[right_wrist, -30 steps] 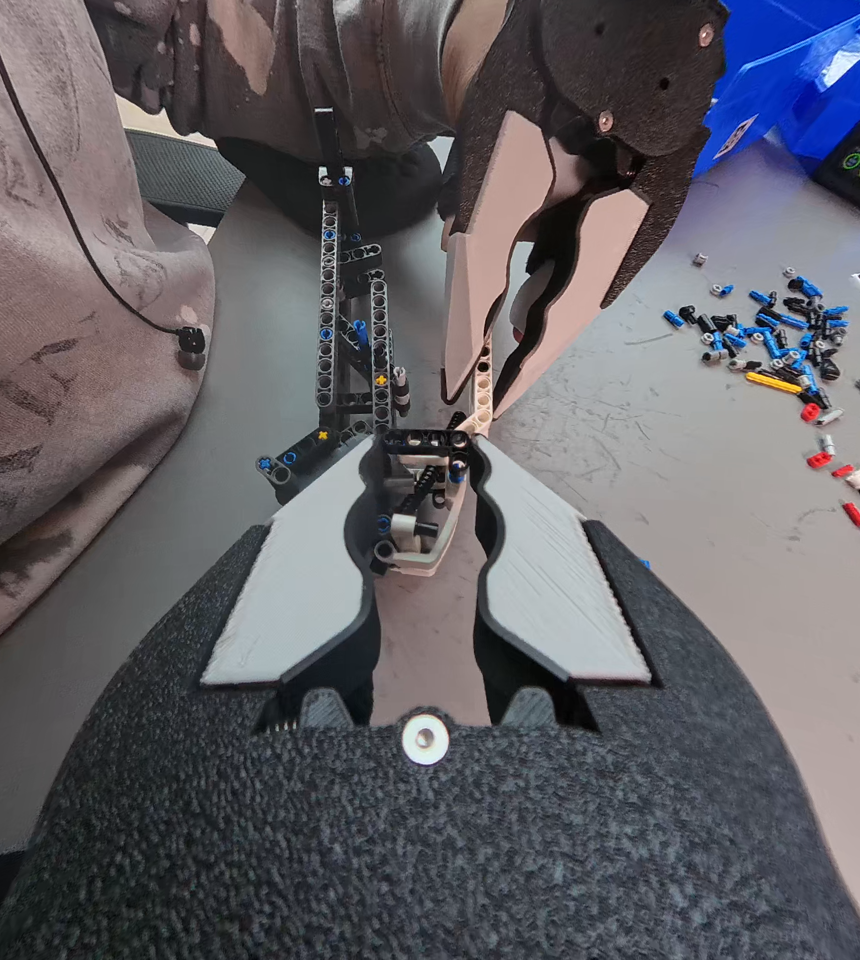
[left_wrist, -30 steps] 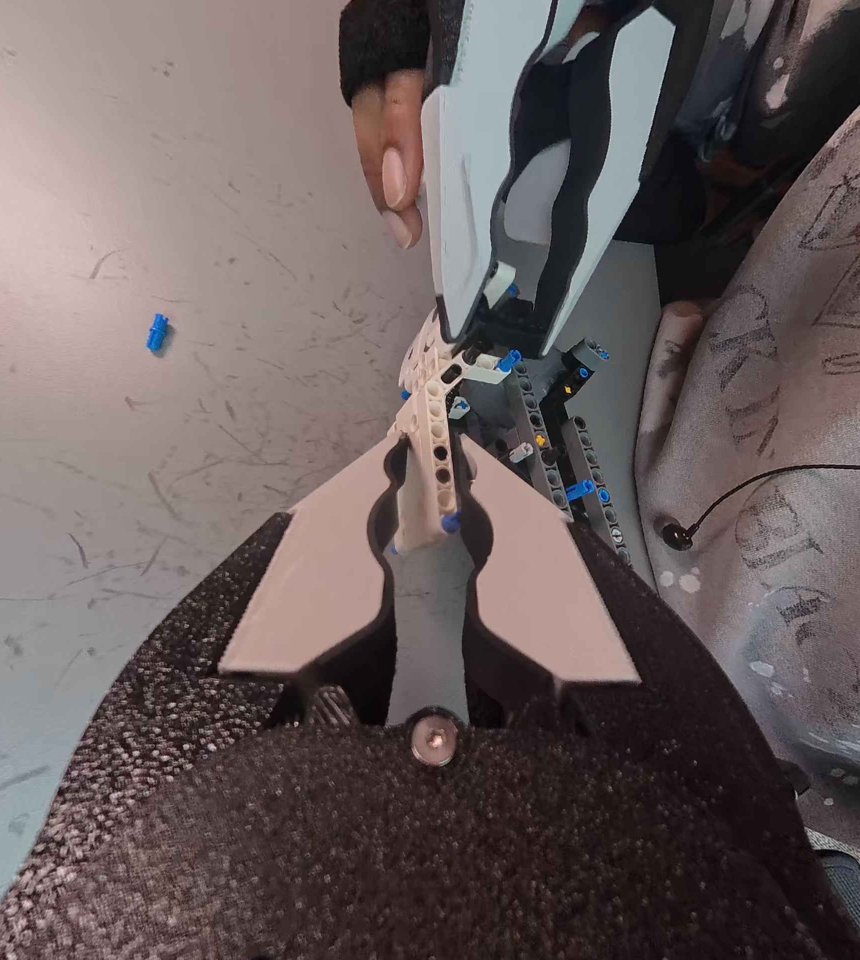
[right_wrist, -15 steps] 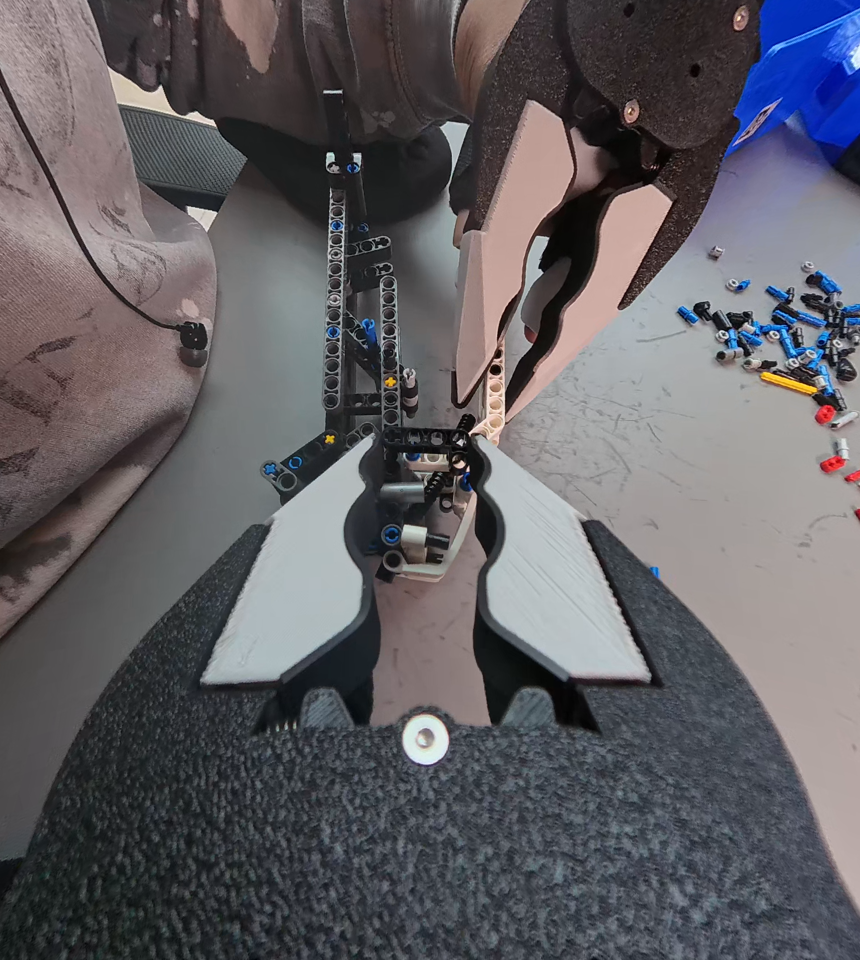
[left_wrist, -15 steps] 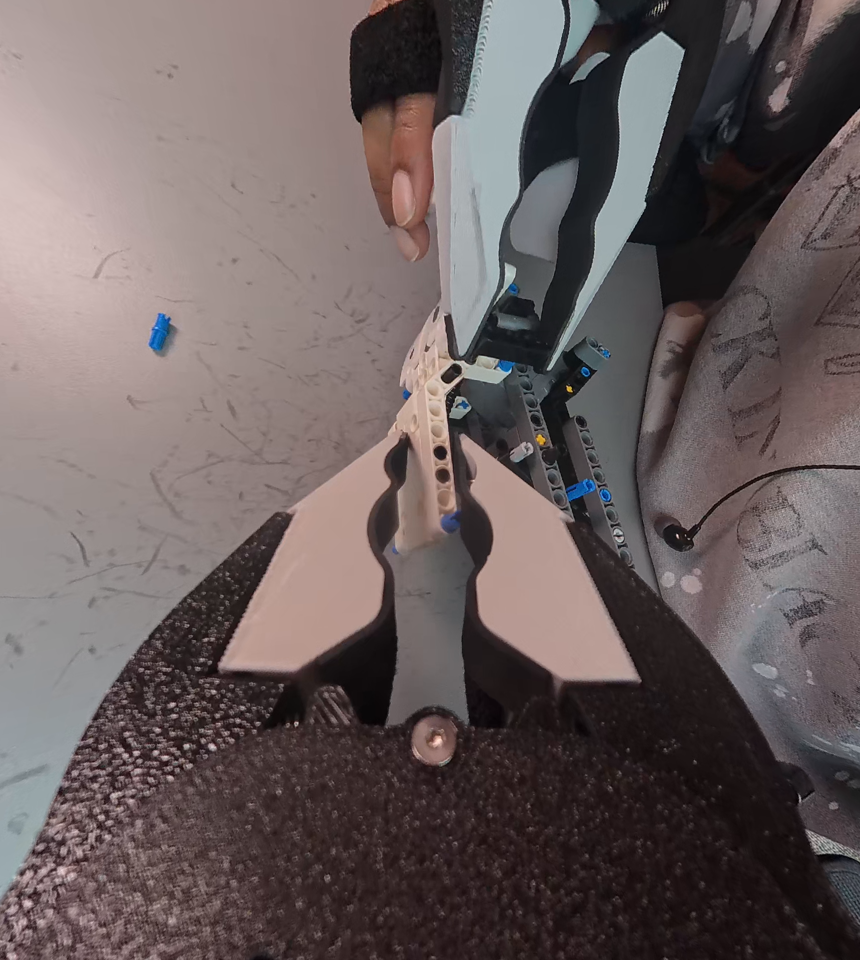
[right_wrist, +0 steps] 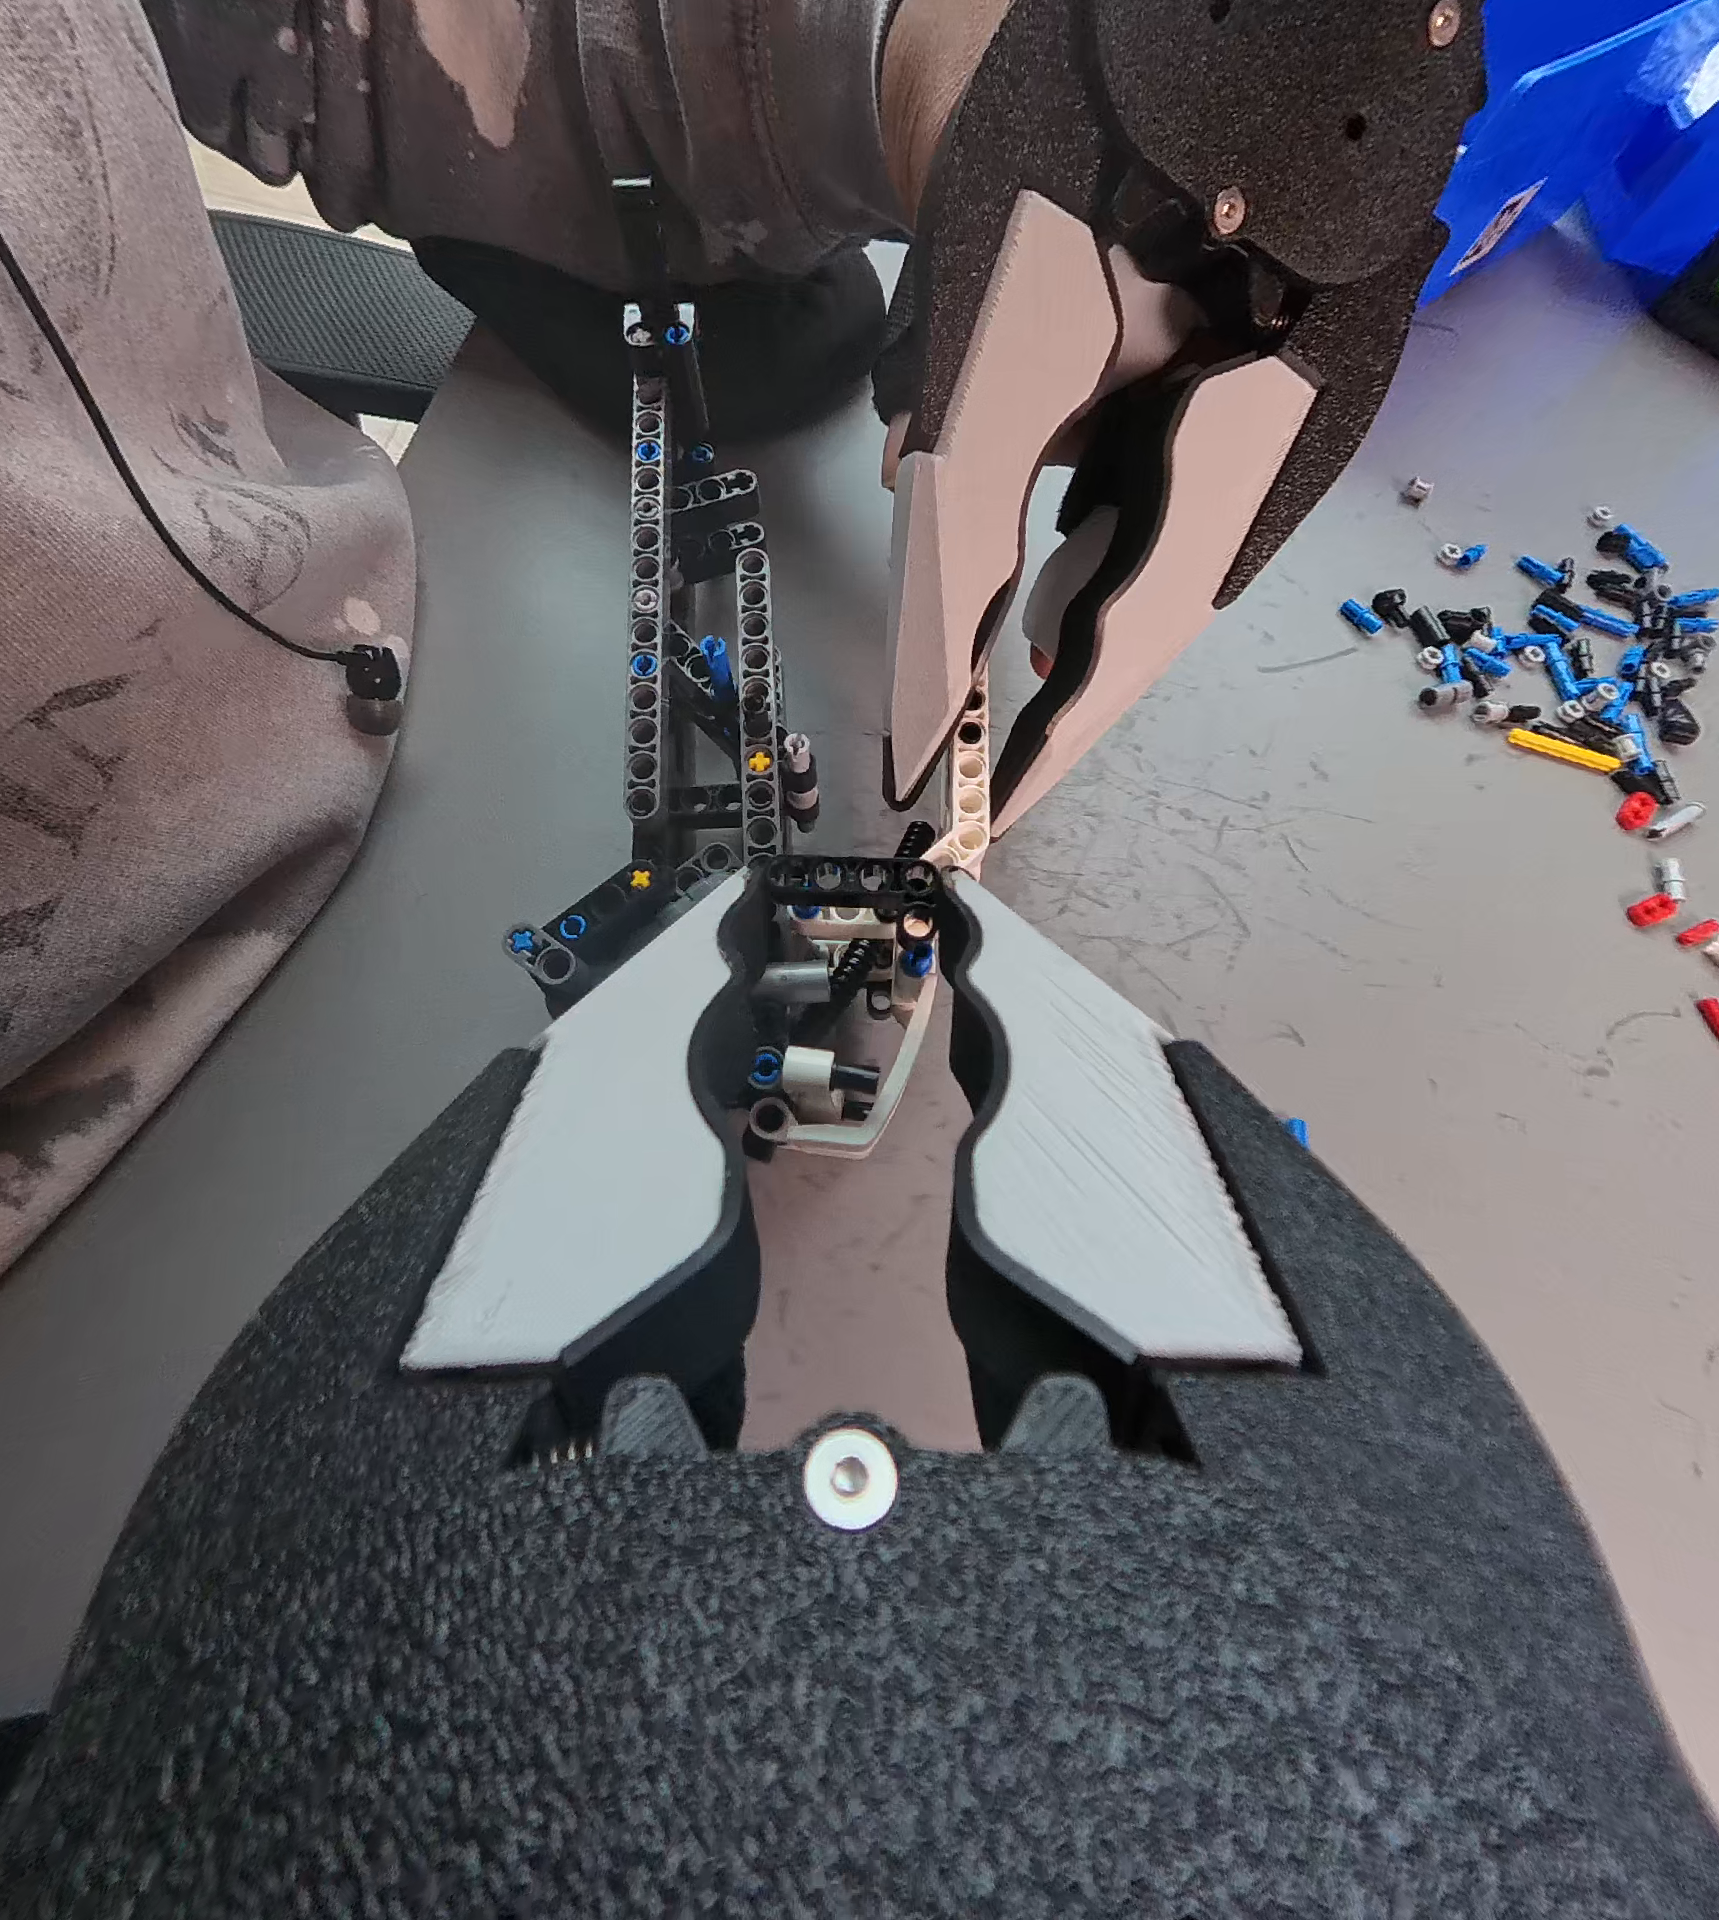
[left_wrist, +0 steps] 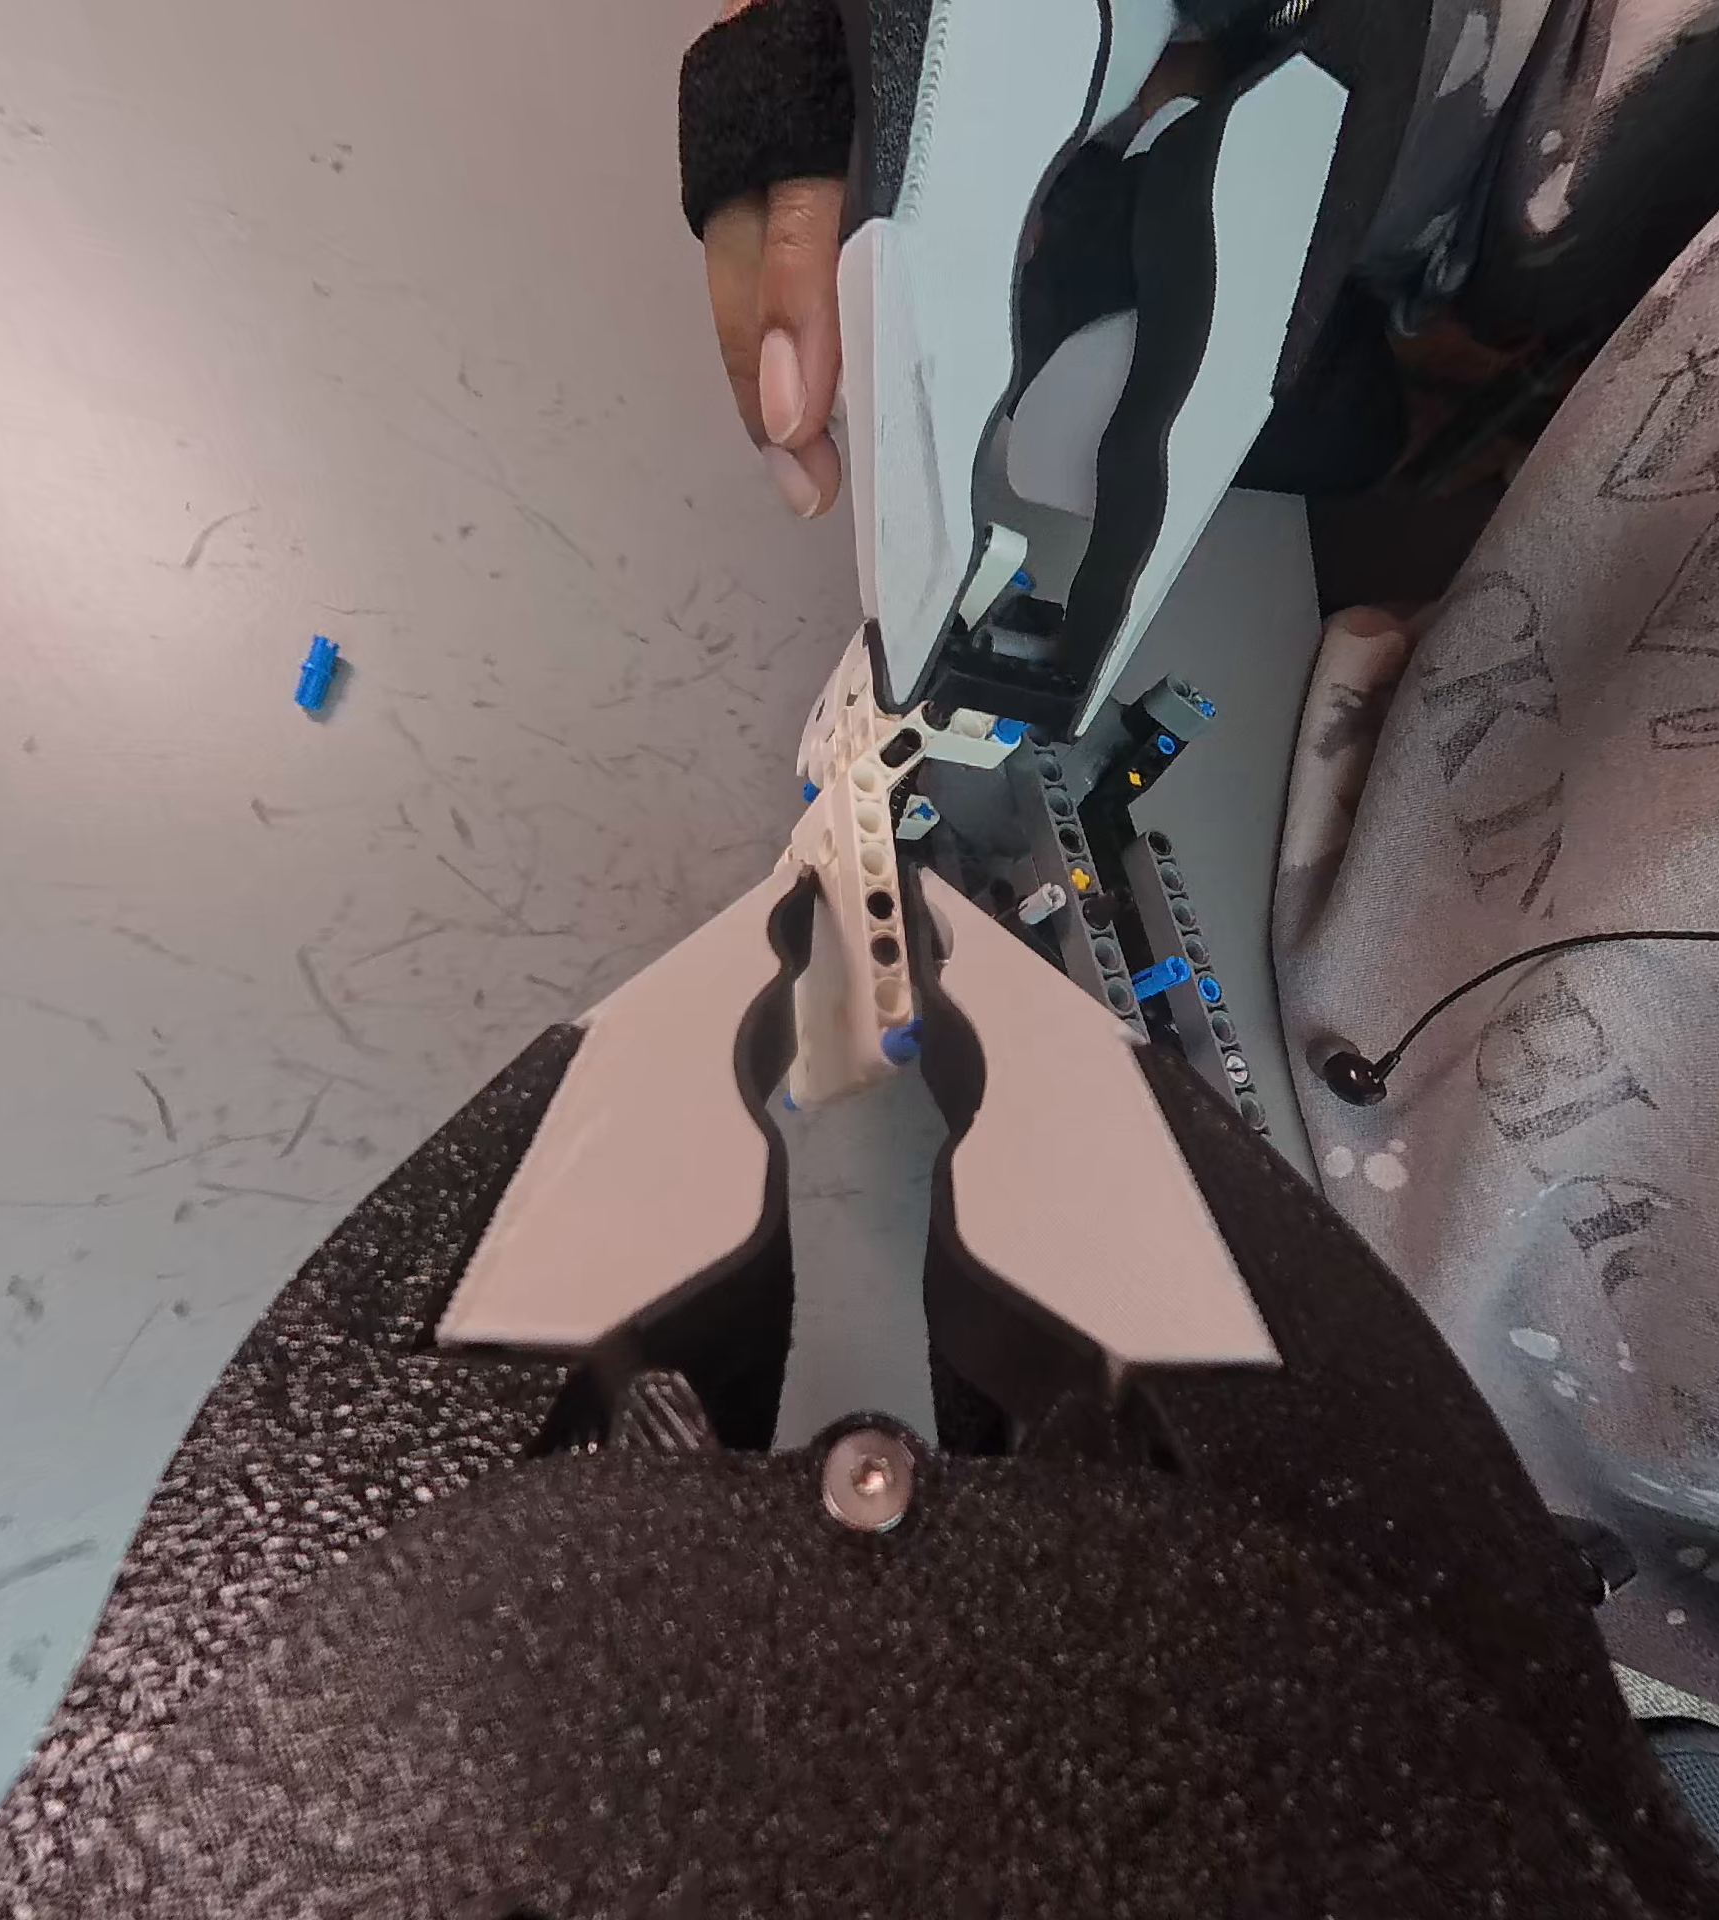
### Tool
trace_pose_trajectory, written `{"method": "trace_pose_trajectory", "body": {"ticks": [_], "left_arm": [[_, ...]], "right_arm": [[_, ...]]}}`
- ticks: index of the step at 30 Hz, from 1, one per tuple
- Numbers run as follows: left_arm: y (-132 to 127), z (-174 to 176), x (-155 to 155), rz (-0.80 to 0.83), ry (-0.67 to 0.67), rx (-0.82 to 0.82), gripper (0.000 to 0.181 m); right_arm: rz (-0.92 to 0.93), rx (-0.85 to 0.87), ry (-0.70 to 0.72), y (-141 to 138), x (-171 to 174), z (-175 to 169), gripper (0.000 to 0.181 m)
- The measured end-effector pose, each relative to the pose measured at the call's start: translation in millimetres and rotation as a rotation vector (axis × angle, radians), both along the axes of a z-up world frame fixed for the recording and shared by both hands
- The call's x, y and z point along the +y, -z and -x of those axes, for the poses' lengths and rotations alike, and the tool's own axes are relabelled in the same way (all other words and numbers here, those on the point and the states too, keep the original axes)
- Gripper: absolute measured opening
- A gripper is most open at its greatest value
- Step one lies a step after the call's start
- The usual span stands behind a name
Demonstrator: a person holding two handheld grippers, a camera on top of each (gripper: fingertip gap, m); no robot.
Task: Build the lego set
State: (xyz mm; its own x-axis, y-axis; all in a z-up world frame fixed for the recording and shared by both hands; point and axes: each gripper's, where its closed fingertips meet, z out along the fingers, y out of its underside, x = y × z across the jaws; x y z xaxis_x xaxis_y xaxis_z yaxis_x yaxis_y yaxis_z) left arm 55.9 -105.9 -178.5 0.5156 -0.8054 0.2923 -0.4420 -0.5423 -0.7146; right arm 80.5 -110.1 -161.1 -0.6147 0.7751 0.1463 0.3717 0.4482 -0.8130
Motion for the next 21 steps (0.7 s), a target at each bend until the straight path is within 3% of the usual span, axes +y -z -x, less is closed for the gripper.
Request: {"method": "trace_pose_trajectory", "body": {"ticks": [21], "left_arm": [[-0.7, -1.1, 2.0, -0.007, -0.01, -0.04, 0.016]], "right_arm": [[0.046, 0.015, 0.003, -0.4, 1.2, -0.2, 0.032]]}}
